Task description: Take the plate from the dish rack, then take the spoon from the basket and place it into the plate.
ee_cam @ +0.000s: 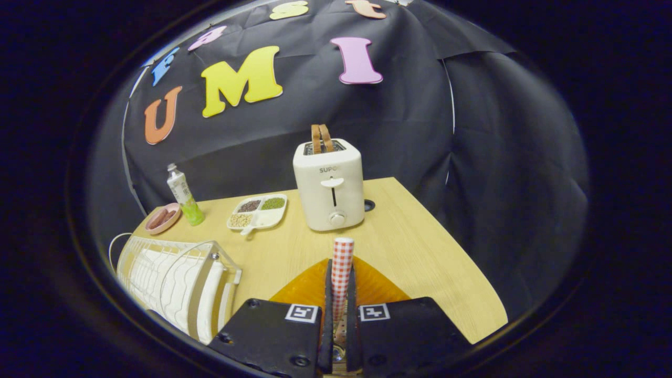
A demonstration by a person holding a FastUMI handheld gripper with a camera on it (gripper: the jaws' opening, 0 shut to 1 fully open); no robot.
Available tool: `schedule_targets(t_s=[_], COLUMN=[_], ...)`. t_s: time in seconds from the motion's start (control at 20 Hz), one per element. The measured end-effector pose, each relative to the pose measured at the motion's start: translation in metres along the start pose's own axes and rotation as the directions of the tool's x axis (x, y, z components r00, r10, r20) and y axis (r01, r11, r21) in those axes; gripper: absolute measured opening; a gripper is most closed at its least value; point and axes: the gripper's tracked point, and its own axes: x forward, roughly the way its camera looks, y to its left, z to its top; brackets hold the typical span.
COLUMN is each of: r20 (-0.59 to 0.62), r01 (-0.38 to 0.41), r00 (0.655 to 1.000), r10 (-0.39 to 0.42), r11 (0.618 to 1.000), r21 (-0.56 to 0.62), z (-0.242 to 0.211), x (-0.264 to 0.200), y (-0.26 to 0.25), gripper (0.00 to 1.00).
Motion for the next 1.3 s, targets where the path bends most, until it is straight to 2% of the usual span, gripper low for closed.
schedule_targets(t_s=[0.15, 0.3, 0.45, 0.85, 1.1, 1.3], r20=[0.034, 0.117, 0.219, 0.348, 0.404, 0.434], r01=[-0.019, -0.025, -0.02, -0.01, 0.004, 0.004], r00=[0.999, 0.993, 0.976, 0.937, 0.915, 0.9], r10=[0.02, 0.023, 0.015, 0.02, 0.022, 0.034], r11=[1.0, 1.0, 1.0, 0.999, 0.998, 0.996], r21=[-0.01, 0.015, 0.019, -0.032, -0.064, -0.087], z=[0.008, 0.028, 0.051, 0.079, 0.071, 0.043], x=[-0.013, -0.034, -0.065, -0.16, -0.233, -0.28], y=[0.006, 0.005, 0.003, 0.023, 0.051, 0.084], gripper=[0.1, 0.1, 0.1, 0.09, 0.09, 0.09])
